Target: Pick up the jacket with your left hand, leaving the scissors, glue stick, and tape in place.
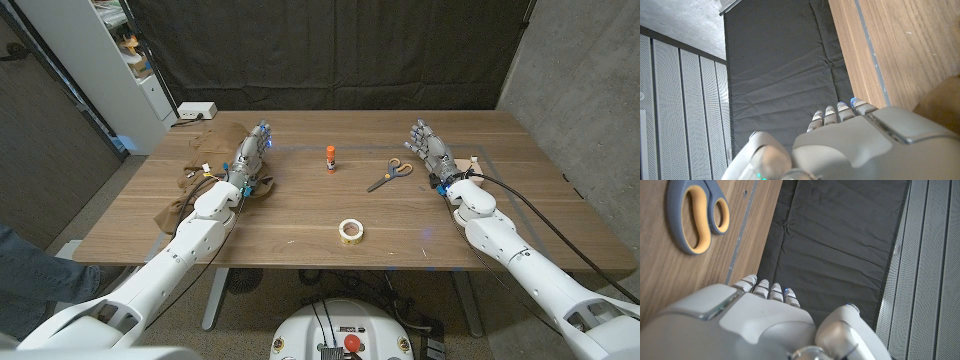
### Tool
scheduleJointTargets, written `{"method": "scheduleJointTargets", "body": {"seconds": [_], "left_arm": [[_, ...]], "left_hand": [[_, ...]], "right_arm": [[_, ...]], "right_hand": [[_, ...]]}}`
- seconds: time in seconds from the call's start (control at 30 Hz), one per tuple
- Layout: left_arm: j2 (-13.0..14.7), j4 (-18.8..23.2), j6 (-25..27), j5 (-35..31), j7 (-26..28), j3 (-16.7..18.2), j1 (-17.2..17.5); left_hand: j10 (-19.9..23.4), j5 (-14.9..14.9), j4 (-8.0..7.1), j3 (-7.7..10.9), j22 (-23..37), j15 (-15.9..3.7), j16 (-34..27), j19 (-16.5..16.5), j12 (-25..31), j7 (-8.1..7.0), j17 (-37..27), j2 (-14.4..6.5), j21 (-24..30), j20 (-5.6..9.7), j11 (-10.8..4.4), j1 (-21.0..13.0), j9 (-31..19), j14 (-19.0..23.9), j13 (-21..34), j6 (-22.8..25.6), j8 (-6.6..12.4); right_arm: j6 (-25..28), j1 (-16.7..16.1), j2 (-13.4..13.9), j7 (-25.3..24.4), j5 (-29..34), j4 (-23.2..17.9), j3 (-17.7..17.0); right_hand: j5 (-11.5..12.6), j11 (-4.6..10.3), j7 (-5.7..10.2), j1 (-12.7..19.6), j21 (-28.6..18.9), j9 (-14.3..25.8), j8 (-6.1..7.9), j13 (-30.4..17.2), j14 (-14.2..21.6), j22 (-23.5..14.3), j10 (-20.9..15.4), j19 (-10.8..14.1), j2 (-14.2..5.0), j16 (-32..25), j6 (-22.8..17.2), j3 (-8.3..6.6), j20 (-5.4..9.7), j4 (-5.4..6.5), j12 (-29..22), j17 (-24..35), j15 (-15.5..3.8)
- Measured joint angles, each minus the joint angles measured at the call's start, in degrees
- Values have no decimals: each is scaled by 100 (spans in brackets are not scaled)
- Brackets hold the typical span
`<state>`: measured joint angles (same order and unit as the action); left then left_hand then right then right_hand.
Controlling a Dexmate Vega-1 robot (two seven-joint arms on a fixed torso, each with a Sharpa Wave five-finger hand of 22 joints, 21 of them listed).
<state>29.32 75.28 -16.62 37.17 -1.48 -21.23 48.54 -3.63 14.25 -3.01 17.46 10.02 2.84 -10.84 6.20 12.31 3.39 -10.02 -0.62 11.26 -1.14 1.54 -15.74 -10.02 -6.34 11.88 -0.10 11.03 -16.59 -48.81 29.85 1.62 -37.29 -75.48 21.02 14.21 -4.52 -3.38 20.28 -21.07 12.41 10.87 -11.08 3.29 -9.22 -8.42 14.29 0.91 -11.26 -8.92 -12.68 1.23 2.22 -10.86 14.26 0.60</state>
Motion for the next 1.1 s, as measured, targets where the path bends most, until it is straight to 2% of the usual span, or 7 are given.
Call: {"method": "scheduleJointTargets", "body": {"seconds": [0.57,1.1], "left_arm": [[125,333,104,-104,83,-67,76],[204,515,182,-196,-9,-107,-13]], "left_hand": [[0,0,0,0,-1,0,0,29,0,0,-26,-7,0,-30,0,-7,1,0,-17,1,0],[44,0,24,23,-1,-21,1,28,21,41,-25,-37,0,-30,0,-37,1,21,-44,84,0]], "right_arm": [[86,-51,63,27,-37,-82,-16],[96,-130,121,-15,-54,-179,-59]], "right_hand": [[0,1,1,0,0,-16,0,17,-1,-26,1,-1,0,-21,-42,0,0,0,0,-16,0],[-1,2,1,-4,48,-43,0,16,31,-26,2,20,-3,-21,-41,1,-21,0,0,-15,32]]}}
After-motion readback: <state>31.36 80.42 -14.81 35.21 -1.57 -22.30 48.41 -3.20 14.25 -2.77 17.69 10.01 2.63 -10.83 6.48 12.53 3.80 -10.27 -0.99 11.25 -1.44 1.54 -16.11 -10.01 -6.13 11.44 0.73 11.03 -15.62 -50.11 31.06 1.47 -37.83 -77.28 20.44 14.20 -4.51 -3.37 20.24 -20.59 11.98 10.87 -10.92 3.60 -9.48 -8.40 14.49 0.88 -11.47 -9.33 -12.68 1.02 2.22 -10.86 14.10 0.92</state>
